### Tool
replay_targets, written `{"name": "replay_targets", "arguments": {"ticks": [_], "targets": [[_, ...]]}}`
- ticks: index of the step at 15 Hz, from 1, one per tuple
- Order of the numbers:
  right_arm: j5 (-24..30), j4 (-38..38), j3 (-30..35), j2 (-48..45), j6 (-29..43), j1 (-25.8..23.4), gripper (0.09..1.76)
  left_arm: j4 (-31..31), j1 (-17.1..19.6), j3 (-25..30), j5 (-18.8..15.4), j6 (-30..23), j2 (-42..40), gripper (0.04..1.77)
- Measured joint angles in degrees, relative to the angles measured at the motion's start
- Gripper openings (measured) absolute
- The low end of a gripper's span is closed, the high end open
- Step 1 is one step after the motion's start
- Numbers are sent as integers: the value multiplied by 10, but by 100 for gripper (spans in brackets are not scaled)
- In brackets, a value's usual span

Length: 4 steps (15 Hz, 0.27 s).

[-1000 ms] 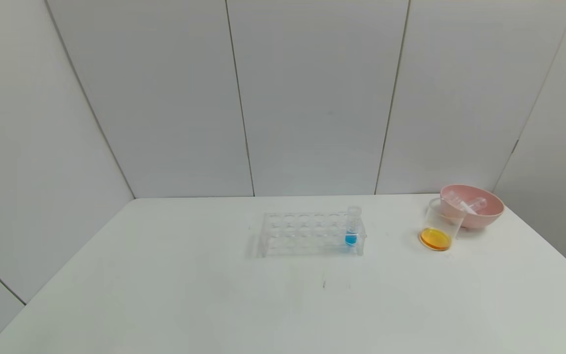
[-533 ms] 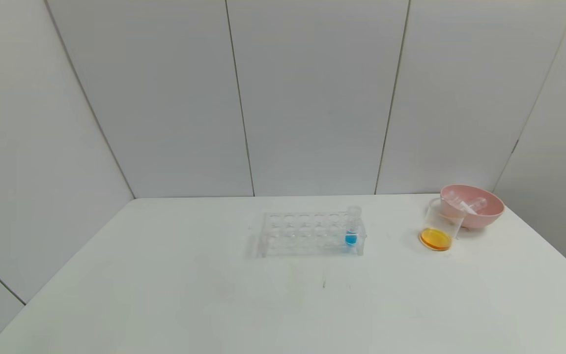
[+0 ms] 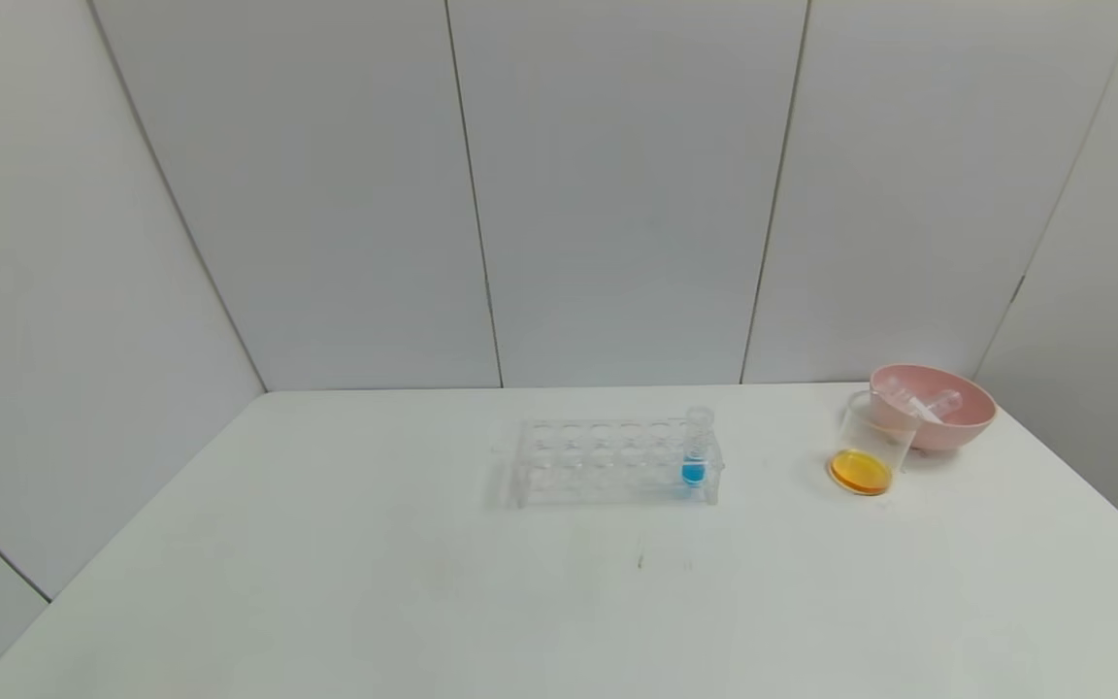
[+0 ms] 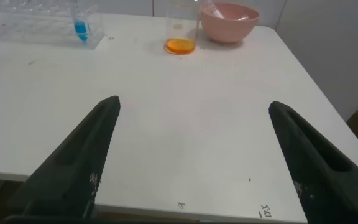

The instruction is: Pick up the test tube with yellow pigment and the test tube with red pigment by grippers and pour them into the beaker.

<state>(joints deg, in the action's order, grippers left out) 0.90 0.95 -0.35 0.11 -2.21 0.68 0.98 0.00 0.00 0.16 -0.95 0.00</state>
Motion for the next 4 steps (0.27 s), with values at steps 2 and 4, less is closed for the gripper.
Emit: {"name": "replay_targets", "arguments": {"ticks": [2,4], "targets": [[1,-10,1,0,7,0,171,0,0,0,0,0,0,172],[2,-9,2,0,7,0,171,0,0,0,0,0,0,172]]}}
